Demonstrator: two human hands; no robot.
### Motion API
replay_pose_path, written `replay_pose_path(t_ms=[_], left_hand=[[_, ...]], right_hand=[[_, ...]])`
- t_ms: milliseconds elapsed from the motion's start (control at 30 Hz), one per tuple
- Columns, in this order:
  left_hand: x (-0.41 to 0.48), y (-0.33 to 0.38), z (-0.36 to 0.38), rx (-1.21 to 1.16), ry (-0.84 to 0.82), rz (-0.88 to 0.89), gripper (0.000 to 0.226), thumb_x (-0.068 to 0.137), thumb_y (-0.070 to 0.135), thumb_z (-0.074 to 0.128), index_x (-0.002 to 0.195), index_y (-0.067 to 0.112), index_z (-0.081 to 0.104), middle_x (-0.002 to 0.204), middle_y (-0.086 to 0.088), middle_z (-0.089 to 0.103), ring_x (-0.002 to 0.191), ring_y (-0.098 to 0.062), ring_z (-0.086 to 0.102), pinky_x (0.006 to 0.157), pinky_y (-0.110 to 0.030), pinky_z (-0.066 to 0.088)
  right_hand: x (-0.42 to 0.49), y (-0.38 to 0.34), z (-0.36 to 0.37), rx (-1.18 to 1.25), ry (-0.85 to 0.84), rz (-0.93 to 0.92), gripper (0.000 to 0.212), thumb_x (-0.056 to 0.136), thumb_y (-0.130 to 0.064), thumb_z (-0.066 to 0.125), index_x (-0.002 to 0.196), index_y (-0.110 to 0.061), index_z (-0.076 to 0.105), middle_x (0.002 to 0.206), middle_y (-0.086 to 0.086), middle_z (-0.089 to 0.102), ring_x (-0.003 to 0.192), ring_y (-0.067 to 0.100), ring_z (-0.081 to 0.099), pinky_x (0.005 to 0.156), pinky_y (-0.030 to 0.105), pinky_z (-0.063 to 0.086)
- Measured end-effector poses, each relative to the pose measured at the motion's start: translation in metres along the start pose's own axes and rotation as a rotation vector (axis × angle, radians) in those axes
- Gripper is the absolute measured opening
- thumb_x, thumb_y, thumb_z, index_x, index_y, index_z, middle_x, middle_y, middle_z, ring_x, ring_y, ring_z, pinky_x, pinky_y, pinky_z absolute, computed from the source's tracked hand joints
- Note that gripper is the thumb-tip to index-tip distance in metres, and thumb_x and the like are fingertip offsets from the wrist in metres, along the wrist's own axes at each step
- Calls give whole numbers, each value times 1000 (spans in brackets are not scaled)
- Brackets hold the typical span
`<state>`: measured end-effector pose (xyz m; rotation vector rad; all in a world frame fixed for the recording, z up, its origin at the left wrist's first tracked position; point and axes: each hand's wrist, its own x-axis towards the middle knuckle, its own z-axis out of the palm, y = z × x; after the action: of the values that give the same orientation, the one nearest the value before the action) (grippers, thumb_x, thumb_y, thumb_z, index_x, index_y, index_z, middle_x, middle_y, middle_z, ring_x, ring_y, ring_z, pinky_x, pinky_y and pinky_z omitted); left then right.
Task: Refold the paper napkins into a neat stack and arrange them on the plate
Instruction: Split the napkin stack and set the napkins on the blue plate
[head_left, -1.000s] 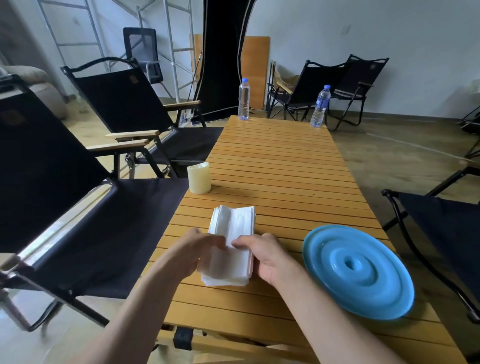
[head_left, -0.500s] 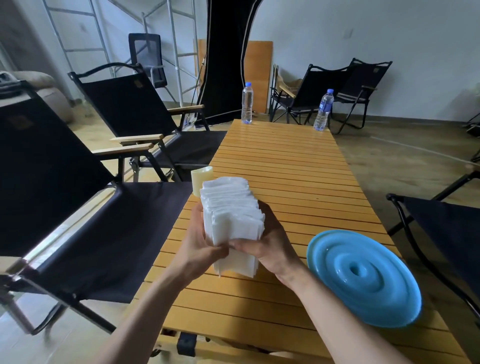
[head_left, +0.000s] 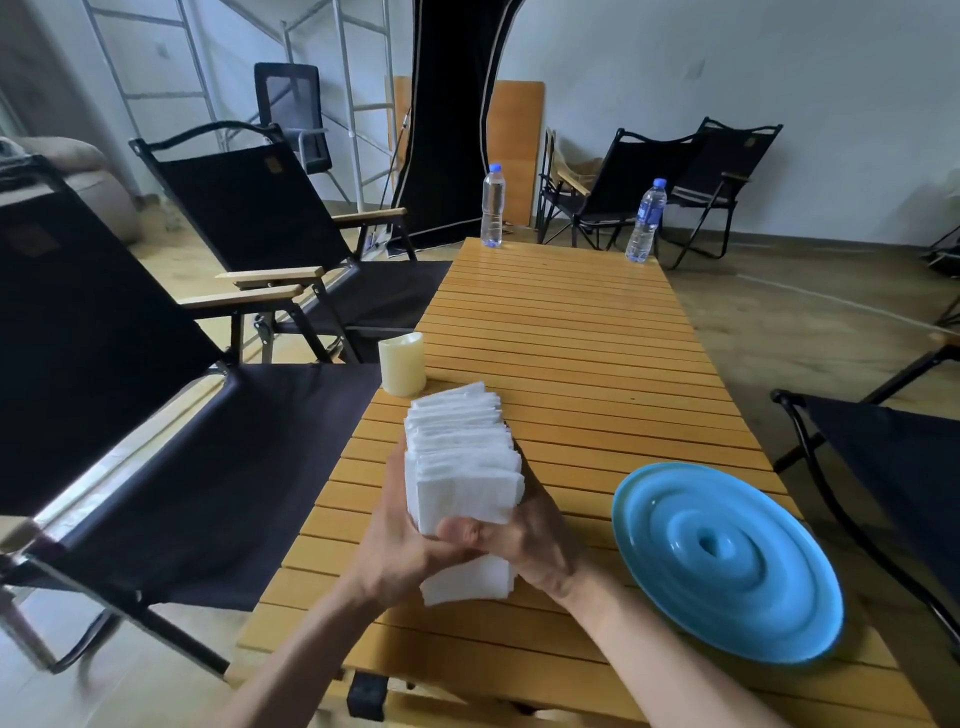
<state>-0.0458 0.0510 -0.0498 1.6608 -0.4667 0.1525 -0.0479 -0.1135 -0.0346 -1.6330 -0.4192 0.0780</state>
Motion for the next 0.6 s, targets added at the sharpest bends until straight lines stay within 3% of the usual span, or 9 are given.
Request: replay_pose_path(t_ms=[100, 233, 367, 500, 600], left_hand=[[-3, -6, -2, 15, -34, -26, 97, 63, 34, 85, 140, 3, 36, 128, -11, 59, 120, -35, 59, 92, -53, 56], [-3, -2, -2, -12, -24, 11, 86, 65, 37, 83, 136, 12, 42, 123, -8, 61, 116, -33, 62, 88, -41, 59], [1, -1, 5, -16, -51, 6, 73, 70, 35, 80, 127, 1, 50, 111, -13, 62, 101, -33, 64, 75, -43, 60], [2, 2, 1, -44, -23, 19, 88, 62, 26, 84, 139, 25, 41, 123, -1, 59, 114, -28, 61, 82, -35, 59], [1, 3, 4, -14, -41, 68, 71, 68, 29, 80, 132, 20, 49, 113, -1, 63, 102, -23, 65, 76, -31, 59]], right_hand=[[0, 3, -3, -30, 1, 1, 92, 69, -18, 89, 145, -12, 38, 132, 2, 63, 124, 19, 59, 95, 32, 54], [-2, 5, -7, -24, -1, 15, 95, 71, -9, 88, 146, -16, 32, 130, -1, 64, 122, 16, 61, 92, 27, 54], [-3, 2, -3, -50, -43, 46, 83, 72, -19, 86, 143, -10, 42, 129, 3, 64, 121, 21, 61, 94, 33, 54], [-4, -1, -6, -63, -11, -3, 83, 74, -12, 81, 144, -11, 38, 130, 10, 63, 121, 27, 61, 93, 41, 56], [-5, -4, -3, -95, -16, -5, 89, 71, -24, 82, 146, -23, 35, 132, 5, 61, 121, 26, 60, 94, 49, 56]])
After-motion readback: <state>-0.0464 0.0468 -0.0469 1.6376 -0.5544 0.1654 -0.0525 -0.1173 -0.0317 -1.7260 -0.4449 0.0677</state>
